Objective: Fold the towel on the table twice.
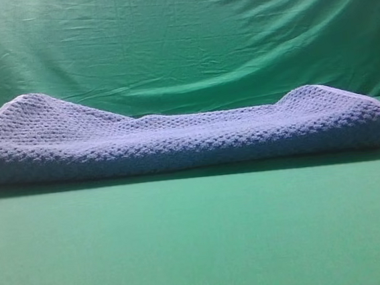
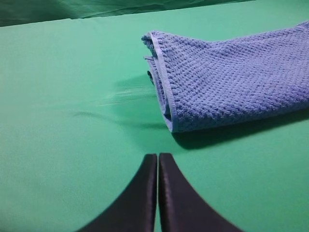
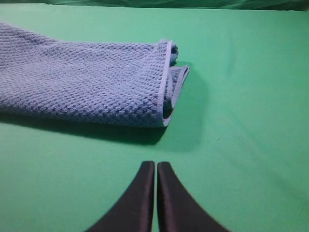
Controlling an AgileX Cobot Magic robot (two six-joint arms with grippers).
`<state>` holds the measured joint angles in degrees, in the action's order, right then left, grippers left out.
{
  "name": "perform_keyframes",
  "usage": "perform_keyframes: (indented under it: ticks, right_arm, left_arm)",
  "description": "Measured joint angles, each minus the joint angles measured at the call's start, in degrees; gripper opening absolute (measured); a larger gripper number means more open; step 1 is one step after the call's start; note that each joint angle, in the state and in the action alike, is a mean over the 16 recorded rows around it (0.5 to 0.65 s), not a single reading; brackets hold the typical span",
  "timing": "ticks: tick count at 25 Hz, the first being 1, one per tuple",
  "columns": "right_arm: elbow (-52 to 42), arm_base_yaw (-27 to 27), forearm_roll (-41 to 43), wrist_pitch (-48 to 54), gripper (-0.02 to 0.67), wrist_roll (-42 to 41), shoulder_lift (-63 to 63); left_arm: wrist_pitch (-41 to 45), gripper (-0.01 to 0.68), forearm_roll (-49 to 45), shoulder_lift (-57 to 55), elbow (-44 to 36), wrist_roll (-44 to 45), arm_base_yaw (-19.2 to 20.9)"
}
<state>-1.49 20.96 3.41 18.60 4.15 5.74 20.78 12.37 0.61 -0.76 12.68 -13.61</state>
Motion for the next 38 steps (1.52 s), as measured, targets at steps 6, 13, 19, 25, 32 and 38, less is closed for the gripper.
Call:
perform_keyframes:
  ticks: [6, 13, 19, 25, 32, 38]
  right_arm:
    - [0.00, -0.58, 0.00, 0.05, 0.000, 0.00, -0.23]
    - [0.00, -5.28, 0.00, 0.12, 0.000, 0.00, -2.28]
    - [0.00, -11.79, 0.00, 0.22, 0.000, 0.02, -4.62]
    - [0.00, -16.60, 0.00, 0.36, 0.000, 0.05, -6.23]
    - [0.00, -17.97, 0.00, 0.48, 0.000, 0.09, -6.35]
    - [0.00, -17.98, 0.00, 0.51, 0.000, 0.09, -6.35]
  left_arm:
    - [-0.02, 0.000, 0.10, 0.00, 0.00, 0.00, 0.86]
    - [-0.03, 0.000, 0.17, 0.00, 0.00, 0.00, 5.07]
    - [-0.05, 0.000, 0.19, 0.00, 0.00, 0.00, 9.16]
    - [-0.05, 0.000, 0.23, 0.00, 0.00, 0.00, 11.05]
    - [-0.05, 0.000, 0.27, 0.00, 0.00, 0.00, 11.17]
    - [-0.05, 0.000, 0.28, 0.00, 0.00, 0.00, 11.17]
